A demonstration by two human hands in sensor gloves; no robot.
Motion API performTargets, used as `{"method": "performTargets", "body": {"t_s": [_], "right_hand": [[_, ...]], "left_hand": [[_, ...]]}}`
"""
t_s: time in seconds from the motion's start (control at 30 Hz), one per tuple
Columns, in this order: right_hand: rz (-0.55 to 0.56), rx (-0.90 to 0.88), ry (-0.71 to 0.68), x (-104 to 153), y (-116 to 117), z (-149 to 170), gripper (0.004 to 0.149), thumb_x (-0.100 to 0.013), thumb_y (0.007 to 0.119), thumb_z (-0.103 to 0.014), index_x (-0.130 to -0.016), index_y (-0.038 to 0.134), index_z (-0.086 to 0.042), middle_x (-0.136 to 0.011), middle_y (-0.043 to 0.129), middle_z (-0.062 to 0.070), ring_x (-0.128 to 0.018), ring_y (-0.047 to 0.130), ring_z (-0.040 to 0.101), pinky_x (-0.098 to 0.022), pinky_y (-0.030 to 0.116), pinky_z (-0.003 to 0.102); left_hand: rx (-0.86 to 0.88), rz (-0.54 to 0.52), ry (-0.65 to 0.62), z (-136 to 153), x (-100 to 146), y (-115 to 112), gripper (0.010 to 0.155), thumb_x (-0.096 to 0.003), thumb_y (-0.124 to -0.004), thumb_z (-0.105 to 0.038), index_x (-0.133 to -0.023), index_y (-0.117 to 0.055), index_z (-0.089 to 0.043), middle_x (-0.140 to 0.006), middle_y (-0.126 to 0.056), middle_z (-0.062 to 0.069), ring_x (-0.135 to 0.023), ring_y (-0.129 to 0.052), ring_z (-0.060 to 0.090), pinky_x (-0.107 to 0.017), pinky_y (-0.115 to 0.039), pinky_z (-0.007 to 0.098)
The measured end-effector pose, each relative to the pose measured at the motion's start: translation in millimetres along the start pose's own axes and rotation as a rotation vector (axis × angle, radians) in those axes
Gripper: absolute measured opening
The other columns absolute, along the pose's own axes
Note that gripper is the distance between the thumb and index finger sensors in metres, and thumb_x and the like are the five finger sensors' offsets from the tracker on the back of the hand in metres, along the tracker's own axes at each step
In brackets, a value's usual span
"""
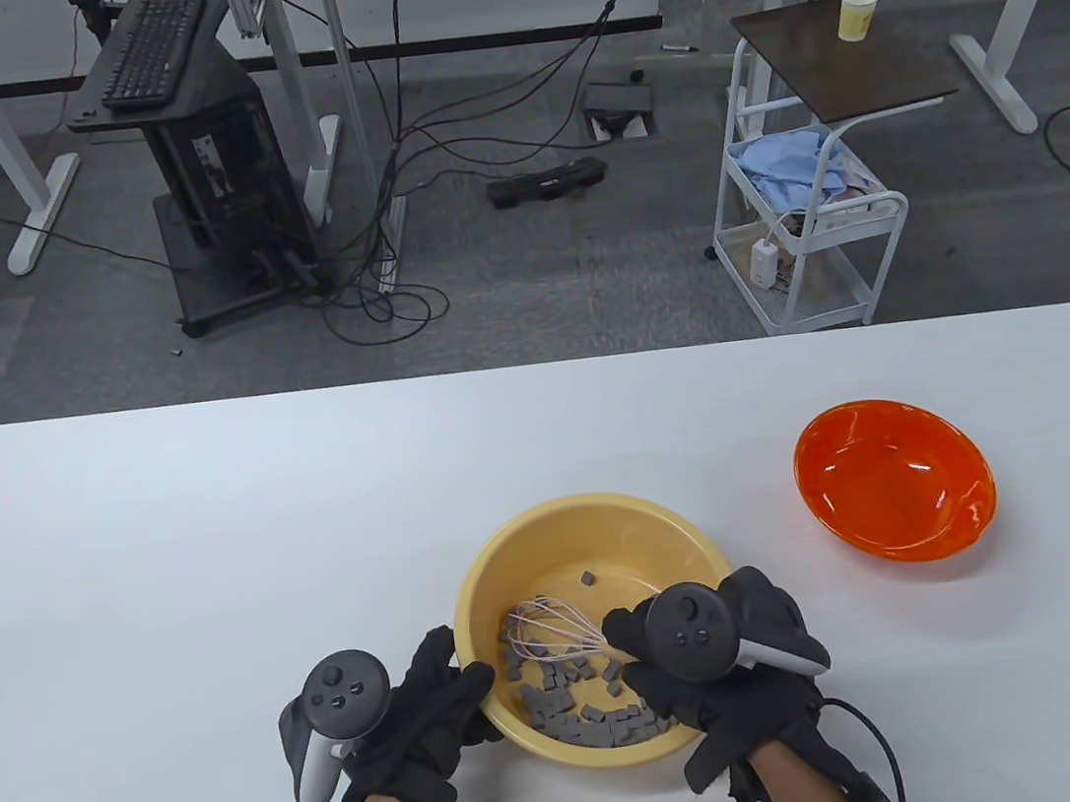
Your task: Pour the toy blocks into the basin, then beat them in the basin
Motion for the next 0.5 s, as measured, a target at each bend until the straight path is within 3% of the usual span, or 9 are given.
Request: {"method": "performTargets", "body": {"t_s": [0.17,0.5], "right_hand": [[-0.045,-0.064,-0.023,8,-10,0,0.046,-0.067,0.081,-0.020,-0.108,0.070,-0.001,-0.102,0.073,0.035,-0.051,0.090,0.038,-0.038,0.082,0.047],[0.025,-0.102,0.061,30,-37,25,0.040,-0.062,0.089,-0.022,-0.095,0.090,0.001,-0.087,0.092,0.036,-0.030,0.096,0.032,-0.021,0.085,0.043]], "left_hand": [[0.010,-0.005,0.004,1,1,-1,0.073,-0.0687,-0.068,-0.033,-0.111,-0.036,0.018,-0.086,-0.086,0.023,-0.058,-0.109,0.010,-0.049,-0.092,0.040],[0.007,-0.020,0.003,1,1,-1,0.074,-0.0684,-0.069,-0.033,-0.111,-0.035,0.018,-0.086,-0.085,0.022,-0.058,-0.109,0.009,-0.049,-0.093,0.039]]}}
Point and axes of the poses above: the tracker on the back of each hand, its own z axis roughly to the little-finger side, its own x axis roughly from the fingertips to the wrist, y = z × x, the point moved 1 cm from there along -x, roughly from the wrist to the fingertips
